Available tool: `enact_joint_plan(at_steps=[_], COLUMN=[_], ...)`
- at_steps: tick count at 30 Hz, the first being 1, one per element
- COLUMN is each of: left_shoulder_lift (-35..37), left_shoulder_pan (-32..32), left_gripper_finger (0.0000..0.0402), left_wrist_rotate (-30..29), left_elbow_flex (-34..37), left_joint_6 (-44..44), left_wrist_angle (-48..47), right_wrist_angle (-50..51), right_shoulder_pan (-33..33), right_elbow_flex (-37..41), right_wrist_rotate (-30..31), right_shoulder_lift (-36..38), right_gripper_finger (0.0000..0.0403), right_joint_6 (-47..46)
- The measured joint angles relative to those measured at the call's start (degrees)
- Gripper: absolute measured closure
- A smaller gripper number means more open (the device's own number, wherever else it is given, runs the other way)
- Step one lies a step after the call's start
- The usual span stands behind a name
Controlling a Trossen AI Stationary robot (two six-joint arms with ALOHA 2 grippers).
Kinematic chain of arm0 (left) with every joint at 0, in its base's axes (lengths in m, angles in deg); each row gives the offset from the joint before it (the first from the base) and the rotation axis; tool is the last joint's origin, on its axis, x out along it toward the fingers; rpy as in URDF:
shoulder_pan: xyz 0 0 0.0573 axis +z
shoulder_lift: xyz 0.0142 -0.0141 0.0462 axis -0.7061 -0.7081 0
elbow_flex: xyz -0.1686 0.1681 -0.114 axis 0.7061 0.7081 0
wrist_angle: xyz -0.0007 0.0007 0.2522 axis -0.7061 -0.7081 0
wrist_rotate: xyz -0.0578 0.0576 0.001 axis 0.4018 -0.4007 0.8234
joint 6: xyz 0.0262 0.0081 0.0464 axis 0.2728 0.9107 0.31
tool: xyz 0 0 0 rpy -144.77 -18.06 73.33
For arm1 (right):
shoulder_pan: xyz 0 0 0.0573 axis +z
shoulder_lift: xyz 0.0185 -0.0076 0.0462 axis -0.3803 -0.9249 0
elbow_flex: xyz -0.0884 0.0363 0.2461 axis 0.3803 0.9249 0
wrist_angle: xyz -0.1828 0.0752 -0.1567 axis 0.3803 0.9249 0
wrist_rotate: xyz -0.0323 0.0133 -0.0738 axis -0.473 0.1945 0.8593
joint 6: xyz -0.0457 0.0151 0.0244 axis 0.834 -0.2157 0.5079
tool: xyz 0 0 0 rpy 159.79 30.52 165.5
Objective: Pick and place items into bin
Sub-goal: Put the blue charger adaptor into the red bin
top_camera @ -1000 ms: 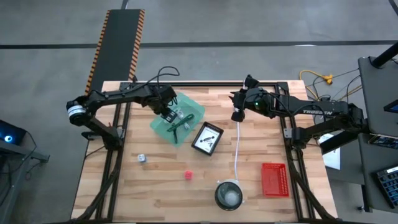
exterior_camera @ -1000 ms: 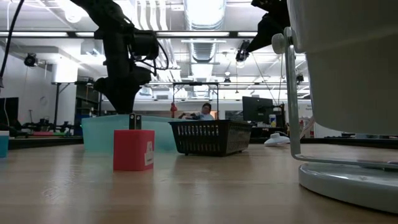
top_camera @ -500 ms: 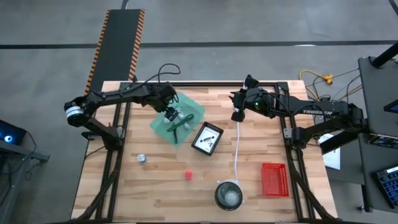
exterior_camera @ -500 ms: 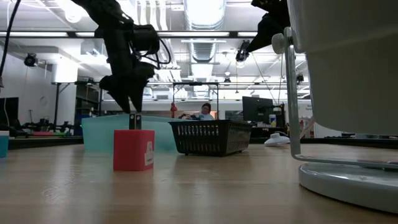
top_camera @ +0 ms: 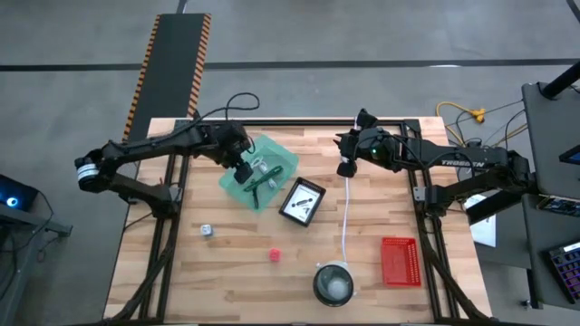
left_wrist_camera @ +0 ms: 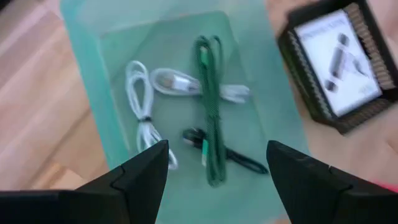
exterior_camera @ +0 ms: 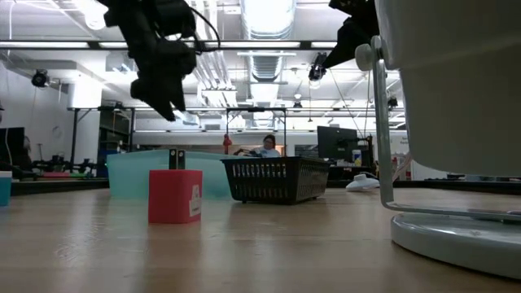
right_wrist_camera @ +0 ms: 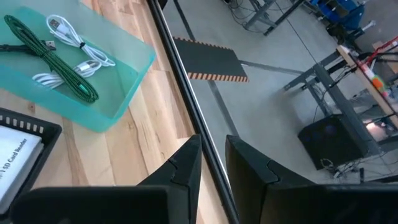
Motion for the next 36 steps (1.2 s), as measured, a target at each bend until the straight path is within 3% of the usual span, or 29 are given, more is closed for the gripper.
enact_joint_plan(at_steps=[5,11,19,27,36], left_shoulder_lift=[3.0,4.3,3.2,3.4,3.5], left_shoulder_pan=[-3.7,-9.3,-16.2,-22.4,-31.3], left_gripper_finger=[0.0148,0.0148,0.0148,0.0148,0.0148], left_wrist_rotate=[0.8,5.0,6.8,7.8,9.6], left_elbow_flex=[0.0,0.1,1.7,6.7,13.0], left_joint_6=[-3.0,-14.0,-43.6,-66.9,-80.6], left_wrist_angle=[-6.9,-18.6,-30.4,-29.9,-19.5], right_wrist_angle=[0.0,0.1,0.4,0.4,0.4], right_shoulder_pan=[0.0,0.0,0.0,0.0,0.0], right_elbow_flex=[0.0,0.0,0.0,0.0,0.0], right_wrist_rotate=[0.0,0.0,0.0,0.0,0.0], right_shoulder_lift=[0.0,0.0,0.0,0.0,0.0], right_gripper_finger=[0.0342,0.0342,0.0342,0.0342,0.0342], right_joint_6=[-2.5,-1.9,-1.9,-1.8,-1.9])
